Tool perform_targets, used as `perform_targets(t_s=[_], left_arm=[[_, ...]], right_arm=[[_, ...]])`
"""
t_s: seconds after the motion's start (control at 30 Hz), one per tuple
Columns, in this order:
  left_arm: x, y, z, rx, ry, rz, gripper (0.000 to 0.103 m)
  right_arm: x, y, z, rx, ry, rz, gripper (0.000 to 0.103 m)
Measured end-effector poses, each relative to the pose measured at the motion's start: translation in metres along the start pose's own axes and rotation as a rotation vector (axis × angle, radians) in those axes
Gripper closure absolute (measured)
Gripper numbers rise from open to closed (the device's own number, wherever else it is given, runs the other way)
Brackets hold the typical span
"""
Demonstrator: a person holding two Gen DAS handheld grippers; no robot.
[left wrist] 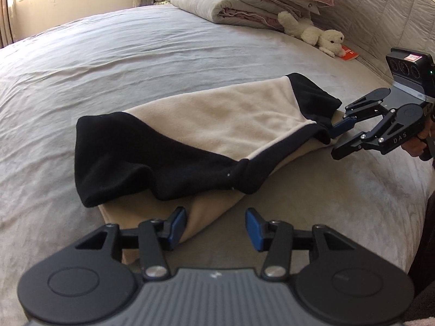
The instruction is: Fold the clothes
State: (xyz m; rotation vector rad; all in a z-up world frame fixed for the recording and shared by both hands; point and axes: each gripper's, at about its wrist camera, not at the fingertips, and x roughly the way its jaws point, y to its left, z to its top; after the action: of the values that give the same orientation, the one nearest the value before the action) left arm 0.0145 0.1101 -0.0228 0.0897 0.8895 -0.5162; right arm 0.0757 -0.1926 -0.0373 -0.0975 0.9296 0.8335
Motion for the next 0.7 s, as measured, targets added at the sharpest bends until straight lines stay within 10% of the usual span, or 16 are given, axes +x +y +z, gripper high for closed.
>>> perform_targets(t_s=[0.7], left_arm=[[0.037, -0.016, 0.016, -0.073, -0.049, -0.309, 0.054]], right_arm=[[0.017, -0.013, 0.016, 0.199, -0.141, 0.162, 0.052]])
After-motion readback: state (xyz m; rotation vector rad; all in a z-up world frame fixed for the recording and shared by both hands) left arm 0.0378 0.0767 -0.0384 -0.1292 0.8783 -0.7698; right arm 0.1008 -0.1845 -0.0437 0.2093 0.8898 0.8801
